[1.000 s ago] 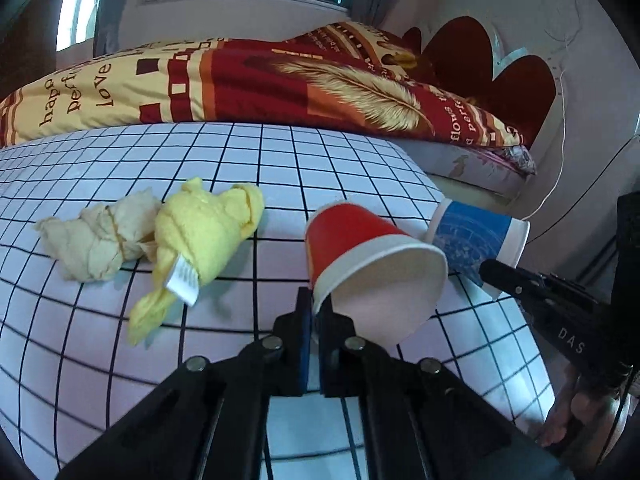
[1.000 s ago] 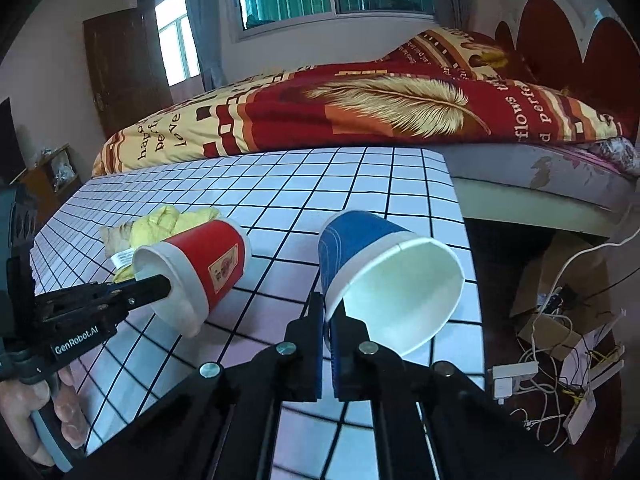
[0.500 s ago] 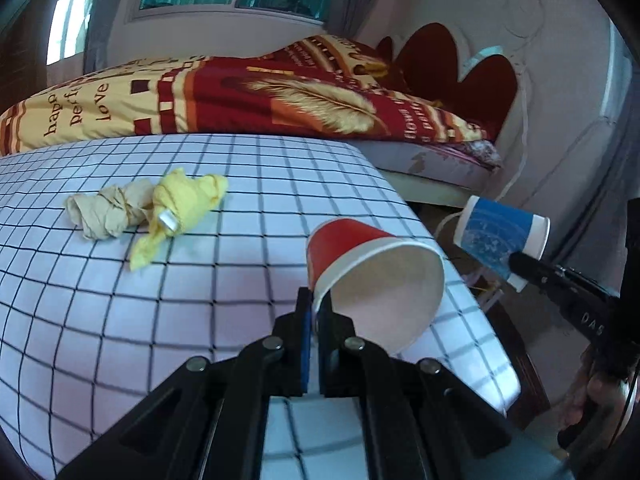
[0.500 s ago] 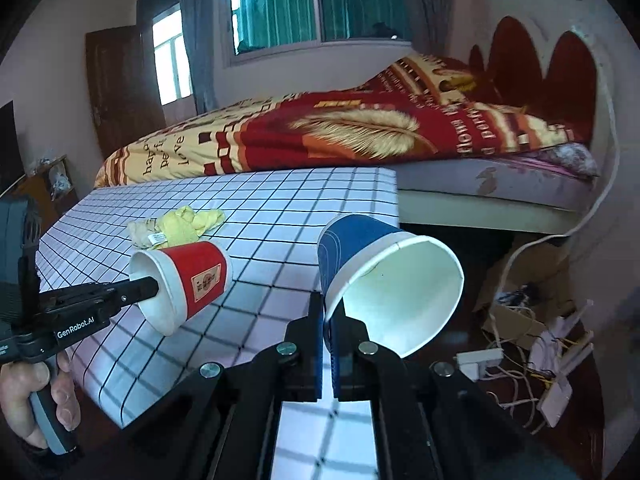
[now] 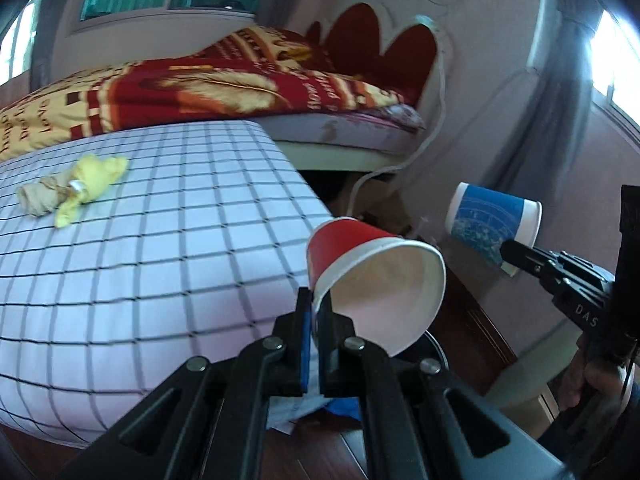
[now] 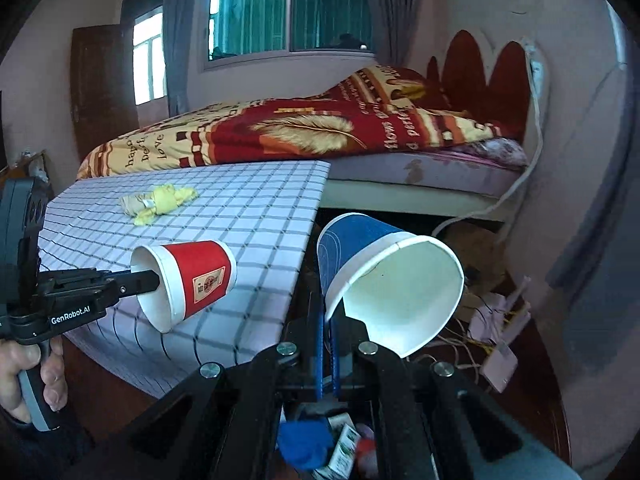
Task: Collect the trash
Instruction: 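Carry both paper cups over the black bin and open both tools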
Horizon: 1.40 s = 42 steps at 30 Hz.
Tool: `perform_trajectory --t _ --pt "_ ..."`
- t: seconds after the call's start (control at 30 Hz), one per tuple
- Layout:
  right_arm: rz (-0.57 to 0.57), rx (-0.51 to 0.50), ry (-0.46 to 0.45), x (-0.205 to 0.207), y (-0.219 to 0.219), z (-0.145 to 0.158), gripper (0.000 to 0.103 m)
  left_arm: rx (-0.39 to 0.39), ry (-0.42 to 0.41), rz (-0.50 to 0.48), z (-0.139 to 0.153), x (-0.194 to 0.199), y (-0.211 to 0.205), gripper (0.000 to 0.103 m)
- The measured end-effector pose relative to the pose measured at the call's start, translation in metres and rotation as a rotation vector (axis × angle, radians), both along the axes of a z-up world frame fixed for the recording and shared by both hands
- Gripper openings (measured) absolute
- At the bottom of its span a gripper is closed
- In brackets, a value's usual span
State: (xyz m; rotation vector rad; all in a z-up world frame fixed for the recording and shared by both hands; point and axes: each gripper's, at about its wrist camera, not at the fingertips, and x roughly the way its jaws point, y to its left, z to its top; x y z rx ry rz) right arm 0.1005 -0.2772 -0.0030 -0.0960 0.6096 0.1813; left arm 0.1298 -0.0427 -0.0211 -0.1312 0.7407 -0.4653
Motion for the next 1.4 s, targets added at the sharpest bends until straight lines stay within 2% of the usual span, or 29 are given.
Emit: perform_trajectory --t 0.13,0.33,0.6,1.03,1.2,1.4 --pt "-0.047 0.005 0.025 -0.018 -0.025 -0.012 0.003 -0.004 0.009 -0.044 -0.003 -0.010 -0.024 0.003" --pt "-0.096 -0.002 0.041 -0.038 -0.052 -0.028 0.003 0.033 0.012 -0.097 -0.011 -0.021 -0.057 0.003" --pt "-0.148 0.012 0.081 -0.051 -0.078 -0.055 0.003 0.078 0.001 -0.106 -0.025 -0.039 -0.087 0.003" --pt "-0.136 0.027 0.174 -0.045 -0.090 -0.090 0.003 0.138 0.036 -0.118 -0.059 -0.062 -0.112 0.003" --pt "-0.119 0.011 0.230 -0.038 -0.088 -0.113 0.003 0.142 0.070 -0.098 -0.079 -0.061 -0.116 0.003" --pt "-0.108 0.015 0.270 -0.032 -0.088 -0.126 0.003 0.157 0.108 -0.093 -0.101 -0.057 -0.122 0.003"
